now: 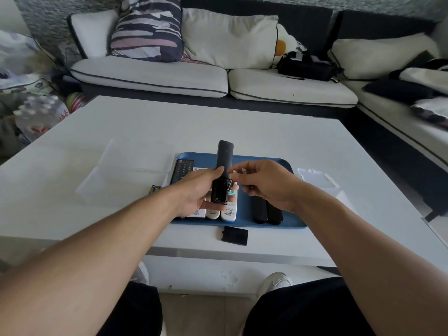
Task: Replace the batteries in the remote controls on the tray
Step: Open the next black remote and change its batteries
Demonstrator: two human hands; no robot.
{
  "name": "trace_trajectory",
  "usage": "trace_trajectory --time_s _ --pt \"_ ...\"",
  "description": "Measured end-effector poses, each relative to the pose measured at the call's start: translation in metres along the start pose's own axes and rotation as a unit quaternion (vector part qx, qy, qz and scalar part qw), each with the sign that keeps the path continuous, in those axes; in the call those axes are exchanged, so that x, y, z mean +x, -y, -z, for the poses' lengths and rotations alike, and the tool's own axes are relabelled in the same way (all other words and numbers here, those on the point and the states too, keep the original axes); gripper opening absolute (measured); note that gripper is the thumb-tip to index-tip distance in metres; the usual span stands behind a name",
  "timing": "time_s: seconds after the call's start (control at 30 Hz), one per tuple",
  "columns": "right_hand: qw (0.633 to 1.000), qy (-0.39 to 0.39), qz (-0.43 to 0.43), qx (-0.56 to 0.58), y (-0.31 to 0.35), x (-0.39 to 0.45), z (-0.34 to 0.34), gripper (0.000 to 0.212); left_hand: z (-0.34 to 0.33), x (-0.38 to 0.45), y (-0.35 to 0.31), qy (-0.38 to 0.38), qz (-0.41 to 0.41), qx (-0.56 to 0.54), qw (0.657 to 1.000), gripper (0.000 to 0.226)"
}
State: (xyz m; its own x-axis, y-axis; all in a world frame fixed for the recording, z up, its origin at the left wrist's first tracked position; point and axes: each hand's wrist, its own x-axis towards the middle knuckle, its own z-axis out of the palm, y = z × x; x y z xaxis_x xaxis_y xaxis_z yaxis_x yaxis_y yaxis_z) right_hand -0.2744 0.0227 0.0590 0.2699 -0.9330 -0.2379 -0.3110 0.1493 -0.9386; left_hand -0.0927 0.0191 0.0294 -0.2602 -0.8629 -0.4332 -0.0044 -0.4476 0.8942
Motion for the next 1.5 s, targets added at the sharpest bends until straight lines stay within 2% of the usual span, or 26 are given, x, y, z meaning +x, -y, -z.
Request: trace_trajectory --time_s 0.17,0.33,0.57,0.73,1.0,1.13,1.23,1.37,1.5 --pt "0.993 -0.06 0.067 -0.07 0.0 0.001 -0.006 0.013 -0.002 -0.004 -0.004 0.018 0.009 -0.049 0.999 0.039" --pt "0.977 -0.073 0.109 -0.168 0.0 0.003 -0.014 0.013 -0.003 -0.006 -0.006 0.036 0.021 -0.094 0.995 0.044" --pt "0.972 -0.089 0.117 -0.183 0.004 0.006 -0.007 0.012 0.001 -0.007 -0.005 0.041 0.022 -0.08 0.996 0.047" --pt "0.965 -0.062 0.117 -0.225 0.004 0.007 -0.01 0.014 0.003 -0.006 -0.004 0.048 0.022 -0.078 0.996 0.045" --pt "0.966 -0.07 0.098 -0.231 0.005 0.009 -0.014 0.032 0.002 -0.007 -0.003 0.074 0.012 -0.063 0.995 0.035" --pt "0.958 -0.088 0.079 -0.262 0.005 0.01 -0.014 0.034 0.004 -0.008 -0.002 0.077 -0.005 -0.049 0.996 0.028" --pt "0.969 -0.08 0.052 -0.229 0.004 0.009 -0.015 0.03 0.005 -0.008 -0.001 0.066 -0.018 -0.043 0.997 0.026" --pt "0.993 -0.027 -0.03 -0.111 0.005 0.008 -0.005 0.012 0.009 -0.003 -0.001 0.023 -0.032 -0.071 0.997 0.018" --pt "0.998 -0.008 -0.04 -0.044 0.005 0.008 0.003 0.029 0.012 0.001 -0.002 -0.002 -0.044 -0.084 0.996 0.02"
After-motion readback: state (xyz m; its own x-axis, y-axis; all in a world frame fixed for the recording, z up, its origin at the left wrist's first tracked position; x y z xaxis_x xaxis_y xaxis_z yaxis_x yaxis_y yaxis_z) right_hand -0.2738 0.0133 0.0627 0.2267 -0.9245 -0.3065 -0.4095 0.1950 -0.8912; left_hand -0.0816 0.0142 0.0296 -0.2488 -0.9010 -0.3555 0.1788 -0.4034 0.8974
